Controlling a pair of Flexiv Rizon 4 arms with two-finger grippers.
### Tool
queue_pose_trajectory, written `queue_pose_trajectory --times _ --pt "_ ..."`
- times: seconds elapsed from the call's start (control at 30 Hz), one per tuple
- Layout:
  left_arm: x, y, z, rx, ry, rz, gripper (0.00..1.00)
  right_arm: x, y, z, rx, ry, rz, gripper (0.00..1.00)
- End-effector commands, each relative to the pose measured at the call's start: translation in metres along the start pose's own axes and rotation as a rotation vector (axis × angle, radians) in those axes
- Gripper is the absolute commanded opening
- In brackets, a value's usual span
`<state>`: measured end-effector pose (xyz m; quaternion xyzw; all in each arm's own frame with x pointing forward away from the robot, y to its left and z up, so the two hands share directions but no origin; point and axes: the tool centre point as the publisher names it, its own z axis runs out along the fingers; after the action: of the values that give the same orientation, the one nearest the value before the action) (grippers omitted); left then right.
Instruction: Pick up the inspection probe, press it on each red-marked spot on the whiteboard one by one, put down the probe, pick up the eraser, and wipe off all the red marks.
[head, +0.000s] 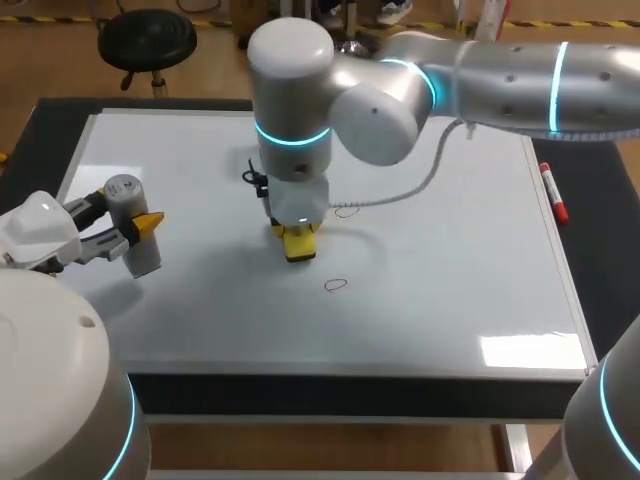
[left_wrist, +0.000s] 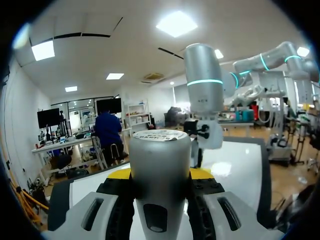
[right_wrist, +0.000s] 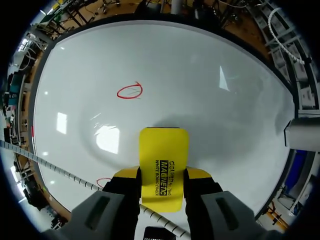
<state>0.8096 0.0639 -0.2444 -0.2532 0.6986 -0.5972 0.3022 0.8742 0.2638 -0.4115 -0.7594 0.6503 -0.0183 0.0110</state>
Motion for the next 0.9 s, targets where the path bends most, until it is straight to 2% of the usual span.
queue_pose_trajectory --times 0.03,0.47,0.63,0.9 --pt "0.001 -0.001 0.003 0.000 -0.009 0.002 0.00 -0.005 -0.004 0.003 -0.004 -0.001 0.003 0.00" --pt "0.001 -0.001 0.003 0.000 -0.009 0.002 0.00 -0.013 -0.006 0.012 -0.016 -0.009 -0.005 0.00" --pt "0.001 -0.001 0.003 0.000 -0.009 0.002 0.00 -0.007 -0.006 0.015 -0.022 -0.006 0.000 0.00" --pt "0.001 -0.001 0.003 0.000 -0.009 0.002 0.00 0.013 -0.001 0.020 -0.033 0.017 0.030 0.00"
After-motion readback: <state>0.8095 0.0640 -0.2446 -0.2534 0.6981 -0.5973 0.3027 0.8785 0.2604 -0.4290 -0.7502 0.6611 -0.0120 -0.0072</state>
